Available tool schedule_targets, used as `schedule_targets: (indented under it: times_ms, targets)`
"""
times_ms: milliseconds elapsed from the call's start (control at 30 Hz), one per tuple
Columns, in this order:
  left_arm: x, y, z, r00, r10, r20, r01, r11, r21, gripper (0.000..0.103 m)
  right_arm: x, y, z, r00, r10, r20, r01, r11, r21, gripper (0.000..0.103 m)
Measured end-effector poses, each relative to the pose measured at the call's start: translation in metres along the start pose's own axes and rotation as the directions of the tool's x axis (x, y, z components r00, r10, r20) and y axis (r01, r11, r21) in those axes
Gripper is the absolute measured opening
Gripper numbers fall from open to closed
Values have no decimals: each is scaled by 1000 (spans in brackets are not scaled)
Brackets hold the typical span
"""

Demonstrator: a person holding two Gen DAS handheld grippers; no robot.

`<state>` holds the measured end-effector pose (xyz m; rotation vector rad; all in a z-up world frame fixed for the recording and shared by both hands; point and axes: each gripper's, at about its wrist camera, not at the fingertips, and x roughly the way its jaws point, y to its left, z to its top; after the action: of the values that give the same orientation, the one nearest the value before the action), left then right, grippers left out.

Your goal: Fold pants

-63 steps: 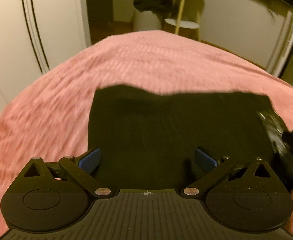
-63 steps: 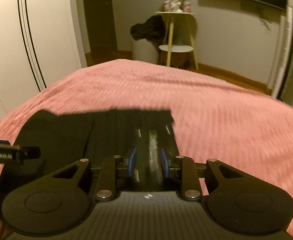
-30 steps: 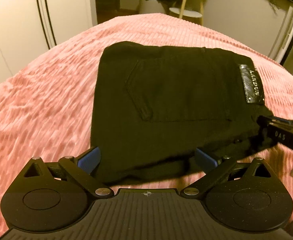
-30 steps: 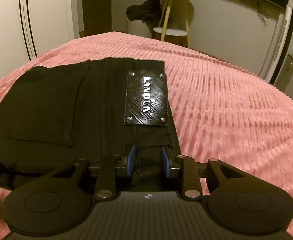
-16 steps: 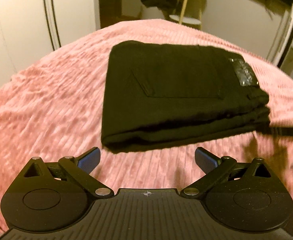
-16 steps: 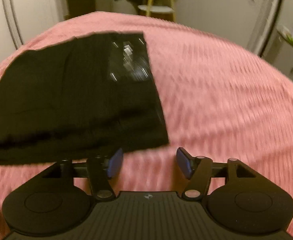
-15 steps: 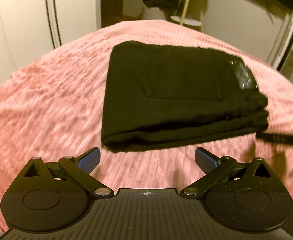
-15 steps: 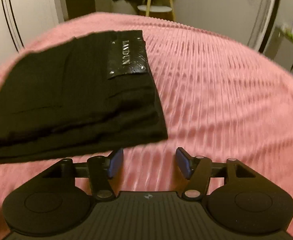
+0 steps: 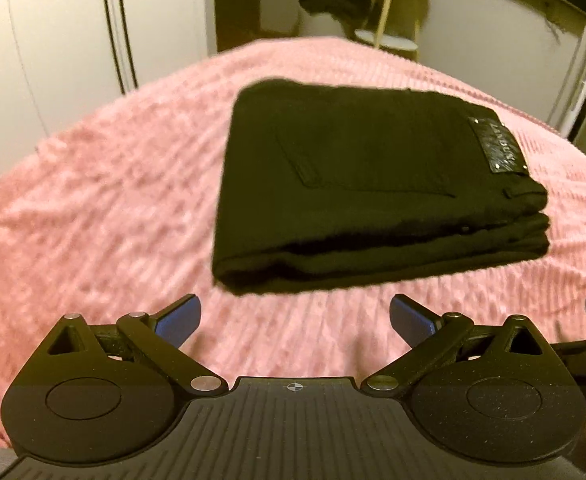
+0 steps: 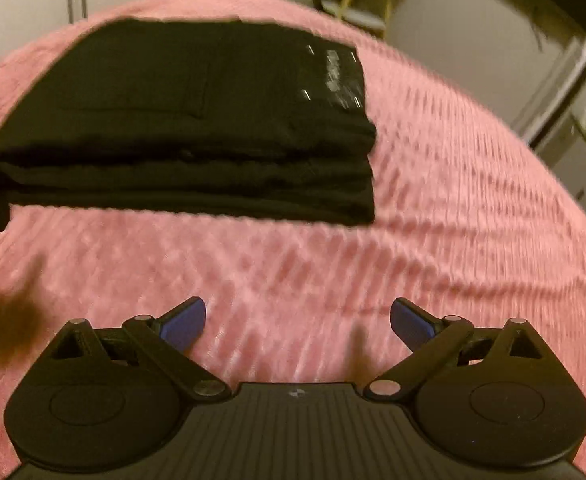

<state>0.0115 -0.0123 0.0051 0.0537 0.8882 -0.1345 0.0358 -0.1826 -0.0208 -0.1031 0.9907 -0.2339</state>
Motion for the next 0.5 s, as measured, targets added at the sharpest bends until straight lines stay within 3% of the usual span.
schedule_targets:
  times_ms: [100,267,500]
  targets:
    - [1,-3,-1,999,23,44,-24,999,30,103,-9,-8,0,994,78,79,-84,994,71,99]
    - [11,-5,0,999,20,37,-22,999,30,103,-5,-4,6,985,112,133,-124,988,87,99]
    - [18,-4,-1,1000,26,15,-26,1000,16,103,3,4,8,986,84,144,-91,995,43,99]
